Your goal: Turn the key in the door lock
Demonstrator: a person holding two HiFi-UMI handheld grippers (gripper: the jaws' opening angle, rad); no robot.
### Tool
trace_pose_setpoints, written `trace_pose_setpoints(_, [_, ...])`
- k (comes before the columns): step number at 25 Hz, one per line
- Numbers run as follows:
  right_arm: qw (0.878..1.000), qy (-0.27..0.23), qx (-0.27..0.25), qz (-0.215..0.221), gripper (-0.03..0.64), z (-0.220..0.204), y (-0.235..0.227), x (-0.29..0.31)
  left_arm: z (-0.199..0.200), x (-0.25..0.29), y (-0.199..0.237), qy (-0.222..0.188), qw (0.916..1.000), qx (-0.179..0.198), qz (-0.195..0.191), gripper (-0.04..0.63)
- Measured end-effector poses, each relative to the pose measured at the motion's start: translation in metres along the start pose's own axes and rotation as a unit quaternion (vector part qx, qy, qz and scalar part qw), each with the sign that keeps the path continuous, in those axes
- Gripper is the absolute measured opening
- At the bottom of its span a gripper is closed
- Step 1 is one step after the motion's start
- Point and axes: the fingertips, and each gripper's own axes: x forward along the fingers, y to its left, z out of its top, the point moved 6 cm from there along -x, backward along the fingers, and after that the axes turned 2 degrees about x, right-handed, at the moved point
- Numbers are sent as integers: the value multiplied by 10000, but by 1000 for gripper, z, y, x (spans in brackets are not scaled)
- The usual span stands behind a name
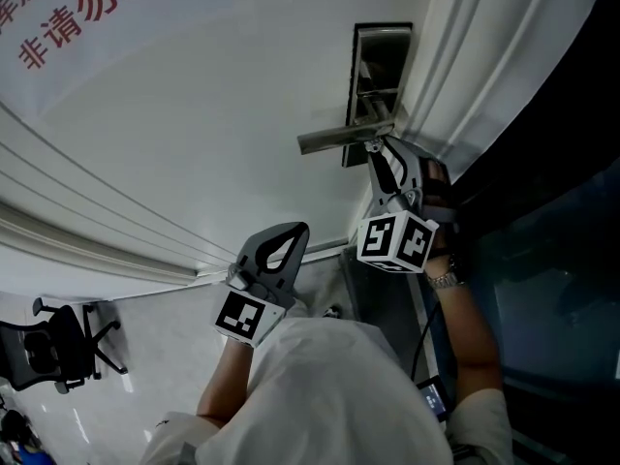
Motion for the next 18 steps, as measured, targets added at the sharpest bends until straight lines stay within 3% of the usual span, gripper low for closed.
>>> trace_pose_setpoints(7, [9926, 35, -1211, -73, 126, 13, 13, 4, 3, 1, 3, -16, 10000, 25, -32, 3])
trace_pose_setpoints(10, [9937, 58, -1109, -119, 123, 13, 18, 7, 2, 3, 3, -16, 10000, 21, -41, 3])
trace_pose_setpoints(15, [9956, -10, -829, -434, 38, 13, 12, 8, 0, 6, 1, 55, 9999, 45, -116, 3])
trace_pose_setpoints(18, [9962, -34, -720, -490, 25, 13, 11, 8, -1, 7, 2, 53, 9999, 35, -131, 3])
